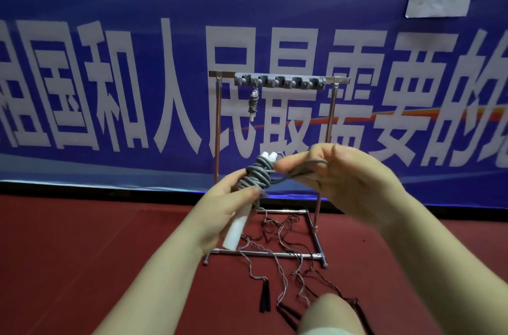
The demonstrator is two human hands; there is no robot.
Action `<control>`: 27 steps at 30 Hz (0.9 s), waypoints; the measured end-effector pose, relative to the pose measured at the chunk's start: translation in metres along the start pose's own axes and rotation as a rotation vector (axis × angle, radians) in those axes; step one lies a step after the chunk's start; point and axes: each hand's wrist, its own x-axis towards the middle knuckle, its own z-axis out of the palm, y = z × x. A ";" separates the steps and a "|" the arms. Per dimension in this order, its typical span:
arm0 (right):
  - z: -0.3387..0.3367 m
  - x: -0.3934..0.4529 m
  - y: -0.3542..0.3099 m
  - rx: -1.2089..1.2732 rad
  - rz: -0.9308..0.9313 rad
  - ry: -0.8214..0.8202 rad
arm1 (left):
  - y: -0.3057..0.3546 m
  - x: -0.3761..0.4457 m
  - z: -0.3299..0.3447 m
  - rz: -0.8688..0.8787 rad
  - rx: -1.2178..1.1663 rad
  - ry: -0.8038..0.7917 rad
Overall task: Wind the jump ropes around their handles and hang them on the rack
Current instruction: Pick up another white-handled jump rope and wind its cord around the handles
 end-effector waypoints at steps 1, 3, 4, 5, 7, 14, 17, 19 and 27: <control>0.001 -0.001 0.006 0.210 -0.013 -0.026 | -0.002 -0.001 0.003 0.008 0.041 -0.010; -0.001 -0.004 0.015 0.557 -0.047 -0.028 | -0.003 -0.005 0.005 0.016 0.098 -0.018; -0.001 -0.007 0.019 0.681 -0.076 -0.005 | -0.004 -0.007 0.004 0.020 0.123 -0.013; -0.001 -0.009 0.020 0.770 -0.103 0.024 | -0.004 -0.008 0.003 0.029 0.148 -0.009; 0.006 -0.013 0.022 0.818 -0.137 0.081 | -0.005 -0.014 0.002 0.054 0.209 -0.020; 0.057 -0.007 0.045 0.744 -0.148 0.226 | -0.018 -0.017 -0.004 -0.041 0.361 -0.090; 0.062 -0.002 0.064 0.874 -0.138 0.364 | -0.026 -0.019 -0.008 -0.081 0.401 -0.043; 0.069 -0.001 0.079 0.918 -0.125 0.439 | -0.032 -0.019 -0.009 -0.075 0.454 -0.020; 0.076 -0.010 0.087 1.001 -0.158 0.614 | -0.032 -0.042 -0.005 -0.043 0.765 -0.079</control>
